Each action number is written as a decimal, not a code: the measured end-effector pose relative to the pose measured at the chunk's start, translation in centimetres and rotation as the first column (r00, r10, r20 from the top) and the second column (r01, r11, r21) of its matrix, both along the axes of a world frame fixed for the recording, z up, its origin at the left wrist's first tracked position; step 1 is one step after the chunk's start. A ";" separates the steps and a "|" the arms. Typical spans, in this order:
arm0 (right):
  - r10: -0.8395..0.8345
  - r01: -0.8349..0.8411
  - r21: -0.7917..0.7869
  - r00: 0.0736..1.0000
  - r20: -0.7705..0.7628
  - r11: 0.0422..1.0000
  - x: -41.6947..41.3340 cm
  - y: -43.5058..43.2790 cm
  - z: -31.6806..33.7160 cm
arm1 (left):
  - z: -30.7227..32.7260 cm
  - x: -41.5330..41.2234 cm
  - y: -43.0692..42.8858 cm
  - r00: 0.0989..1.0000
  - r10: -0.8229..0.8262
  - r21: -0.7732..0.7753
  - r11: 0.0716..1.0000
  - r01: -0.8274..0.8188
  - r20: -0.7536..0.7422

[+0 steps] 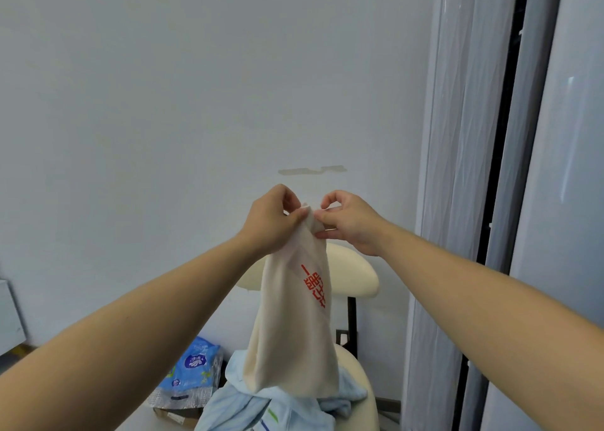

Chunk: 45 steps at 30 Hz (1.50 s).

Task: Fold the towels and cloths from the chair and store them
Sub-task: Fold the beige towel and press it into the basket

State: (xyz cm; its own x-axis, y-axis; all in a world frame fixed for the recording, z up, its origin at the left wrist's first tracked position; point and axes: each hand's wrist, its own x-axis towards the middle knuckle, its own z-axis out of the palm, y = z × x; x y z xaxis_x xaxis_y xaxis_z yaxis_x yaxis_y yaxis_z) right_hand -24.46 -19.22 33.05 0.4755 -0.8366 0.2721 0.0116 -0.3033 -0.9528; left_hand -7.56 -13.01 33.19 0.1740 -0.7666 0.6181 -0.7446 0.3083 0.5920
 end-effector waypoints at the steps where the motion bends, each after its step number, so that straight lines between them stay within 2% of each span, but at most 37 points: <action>1: -0.005 0.005 0.000 1.000 -0.014 1.000 0.0 0.0 0.0 | 0.1 0.1 0.0 1.000 0.001 -0.003 1.000 -0.001 0.013; 4: -0.005 0.002 -0.033 0.995 -0.097 0.999 0.3 0.3 -0.2 | 0.8 0.5 0.1 0.995 -0.007 0.008 1.000 0.006 0.102; 8: -0.043 0.039 -0.049 0.996 -0.082 0.998 1.2 0.8 -0.5 | 1.5 0.6 0.1 0.977 -0.003 0.001 1.000 0.003 0.211; 11: -0.027 0.017 -0.057 0.984 -0.174 0.998 1.5 1.1 -0.6 | 1.6 0.6 0.1 0.965 0.004 -0.008 1.000 -0.002 0.262; 15: 0.078 -0.065 0.050 0.943 -0.323 0.997 1.7 1.7 -0.9 | 1.6 0.7 0.2 0.939 0.027 -0.023 1.000 -0.020 0.342; 18: 0.096 -0.067 0.100 0.944 -0.315 0.993 1.8 1.6 -1.3 | 1.6 1.1 0.3 0.877 0.110 -0.079 0.993 -0.082 0.467; 21: 0.004 0.016 0.109 0.983 -0.183 0.994 1.9 1.4 -1.2 | 1.6 1.6 0.2 0.929 0.069 -0.012 0.998 -0.069 0.364; 23: -0.064 0.070 0.035 0.988 -0.139 0.997 2.0 1.2 -1.0 | 1.6 1.8 0.0 0.960 0.035 0.039 0.998 -0.047 0.276; 25: -0.092 0.078 -0.076 0.973 -0.211 0.994 2.1 1.2 -1.1 | 1.6 2.0 -0.1 0.962 0.022 0.057 0.998 -0.039 0.272; 28: -0.063 -0.025 -0.192 0.897 -0.437 0.981 1.9 1.7 -1.5 | 1.7 2.1 -0.1 0.955 0.012 0.075 0.997 -0.036 0.296; 31: -0.019 -0.122 -0.198 0.807 -0.591 0.973 1.6 2.0 -1.8 | 1.5 2.3 -0.2 0.937 0.037 0.062 0.996 -0.063 0.347; 38: 0.035 -0.181 -0.127 0.694 -0.719 0.975 1.3 2.4 -1.8 | 1.8 3.6 -0.9 0.945 0.151 -0.028 0.988 -0.149 0.291; 45: 0.068 -0.207 -0.091 0.651 -0.756 0.974 0.9 2.3 -2.5 | 2.9 6.6 -0.8 0.939 0.276 -0.021 0.960 -0.278 0.205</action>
State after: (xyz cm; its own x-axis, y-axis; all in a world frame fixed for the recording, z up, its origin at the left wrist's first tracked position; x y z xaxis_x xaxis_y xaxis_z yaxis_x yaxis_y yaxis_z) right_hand -23.53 -16.93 30.53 0.6817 -0.7237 -0.1071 -0.6252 -0.5003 -0.5990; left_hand -0.97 -13.82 36.10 0.2511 -0.7116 0.6562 -0.9048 0.0684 0.4204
